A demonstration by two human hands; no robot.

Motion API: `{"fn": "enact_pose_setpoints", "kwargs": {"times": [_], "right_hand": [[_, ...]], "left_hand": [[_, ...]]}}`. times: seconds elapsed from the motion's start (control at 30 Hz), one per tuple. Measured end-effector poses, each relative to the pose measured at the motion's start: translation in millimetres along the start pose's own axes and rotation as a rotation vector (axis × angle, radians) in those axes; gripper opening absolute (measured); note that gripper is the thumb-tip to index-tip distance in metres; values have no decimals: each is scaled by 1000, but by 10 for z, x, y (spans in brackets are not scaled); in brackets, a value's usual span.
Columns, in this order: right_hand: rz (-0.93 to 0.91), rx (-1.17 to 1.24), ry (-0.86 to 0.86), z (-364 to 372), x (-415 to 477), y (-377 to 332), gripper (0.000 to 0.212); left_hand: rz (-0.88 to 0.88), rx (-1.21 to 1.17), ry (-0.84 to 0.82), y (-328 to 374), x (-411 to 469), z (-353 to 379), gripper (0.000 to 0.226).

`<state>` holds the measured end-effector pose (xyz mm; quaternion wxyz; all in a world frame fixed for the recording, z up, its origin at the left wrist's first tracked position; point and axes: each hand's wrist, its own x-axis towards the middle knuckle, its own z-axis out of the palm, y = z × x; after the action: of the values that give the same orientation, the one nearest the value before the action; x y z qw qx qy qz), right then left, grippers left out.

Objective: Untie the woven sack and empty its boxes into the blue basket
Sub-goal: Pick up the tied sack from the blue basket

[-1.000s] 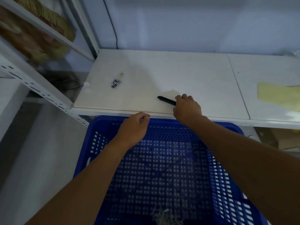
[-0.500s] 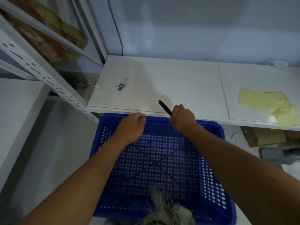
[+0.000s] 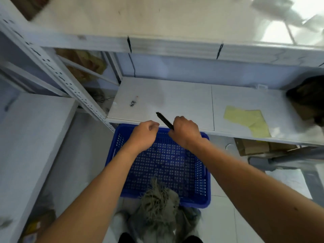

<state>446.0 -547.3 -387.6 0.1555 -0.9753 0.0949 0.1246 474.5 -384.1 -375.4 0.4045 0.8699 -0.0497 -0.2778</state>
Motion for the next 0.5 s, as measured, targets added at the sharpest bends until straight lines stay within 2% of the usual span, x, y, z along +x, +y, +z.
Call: {"fn": "enact_pose_setpoints", "kwargs": {"times": [0.13,0.3,0.5], "right_hand": [[-4,83,6,-471,-590,-136,18],[-71,122,31,-920,-1332,-382,23],[-150,108,82,-901,-2210,-692,31]], "left_hand": [[-87,-154,66,358,-576,-76,31],[-93,-374,109,733,-1392,-173,20],[-74,-467,165,593,-2215,-220,19]]}}
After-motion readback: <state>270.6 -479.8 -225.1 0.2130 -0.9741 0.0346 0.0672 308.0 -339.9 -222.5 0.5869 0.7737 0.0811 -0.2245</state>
